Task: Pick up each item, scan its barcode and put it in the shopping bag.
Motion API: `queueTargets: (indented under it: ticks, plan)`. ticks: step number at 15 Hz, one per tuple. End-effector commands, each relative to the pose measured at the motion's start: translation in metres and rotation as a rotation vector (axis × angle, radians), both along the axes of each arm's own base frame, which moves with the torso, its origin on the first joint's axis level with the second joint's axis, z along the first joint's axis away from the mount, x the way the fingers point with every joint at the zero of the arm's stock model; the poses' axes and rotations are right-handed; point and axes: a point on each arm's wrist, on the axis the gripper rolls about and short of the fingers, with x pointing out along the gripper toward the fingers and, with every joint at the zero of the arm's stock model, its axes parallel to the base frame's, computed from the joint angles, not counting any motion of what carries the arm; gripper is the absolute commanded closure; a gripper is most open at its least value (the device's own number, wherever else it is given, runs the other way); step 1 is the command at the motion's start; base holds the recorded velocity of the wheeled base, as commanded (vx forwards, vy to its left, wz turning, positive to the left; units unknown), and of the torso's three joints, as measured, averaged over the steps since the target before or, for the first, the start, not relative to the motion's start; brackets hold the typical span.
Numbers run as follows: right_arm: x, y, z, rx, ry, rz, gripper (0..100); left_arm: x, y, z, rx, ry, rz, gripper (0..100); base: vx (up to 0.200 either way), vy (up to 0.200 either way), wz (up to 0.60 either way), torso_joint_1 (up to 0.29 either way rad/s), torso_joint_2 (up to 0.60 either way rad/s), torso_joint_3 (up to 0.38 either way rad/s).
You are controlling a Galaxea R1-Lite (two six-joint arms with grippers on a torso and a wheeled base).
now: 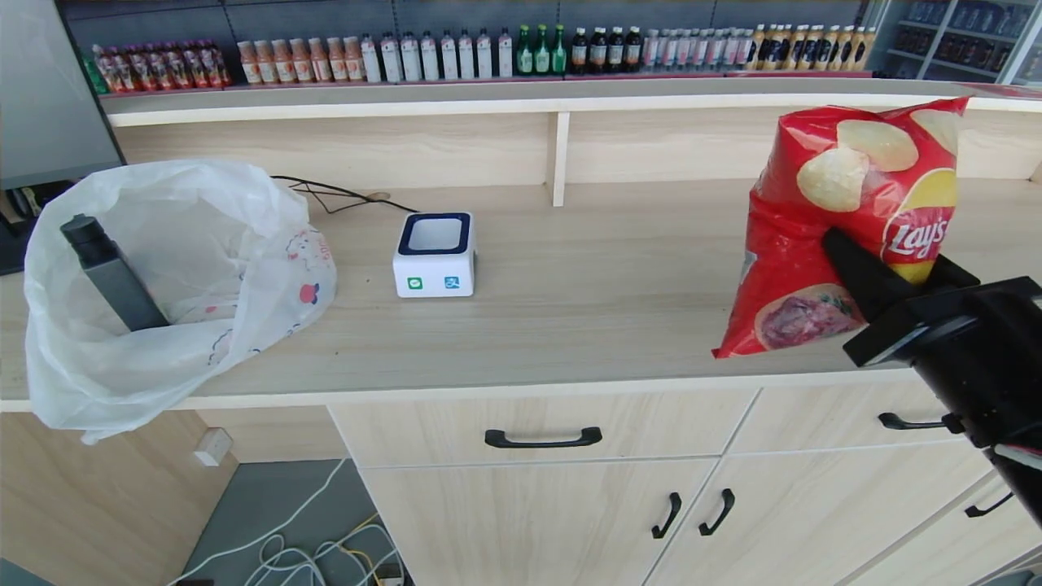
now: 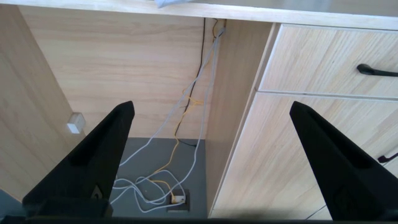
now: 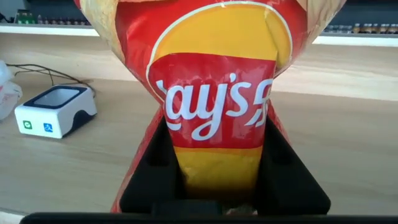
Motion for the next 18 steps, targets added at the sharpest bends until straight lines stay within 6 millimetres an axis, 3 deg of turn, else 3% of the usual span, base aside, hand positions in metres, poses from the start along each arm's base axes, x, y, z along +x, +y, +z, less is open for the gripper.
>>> queueTargets:
  ticks: [1, 12, 18]
  plan:
    - [0.000, 0.000, 0.003, 0.009, -0.012, 0.001, 100, 0.000, 0.000, 0.000, 0.001, 0.000, 0.000, 0, 0.000, 0.200, 0.00, -0.002, 0.00, 0.002]
    - [-0.019, -0.004, 0.012, 0.061, -0.051, 0.049, 100, 0.000, 0.000, 0.000, -0.004, -0.001, 0.000, 0, 0.000, 0.200, 0.00, 0.001, 0.00, 0.002]
    - [-0.014, 0.002, 0.007, 0.046, -0.028, 0.067, 100, 0.000, 0.000, 0.000, -0.004, -0.001, 0.000, 0, 0.000, 0.200, 0.00, 0.001, 0.00, 0.000]
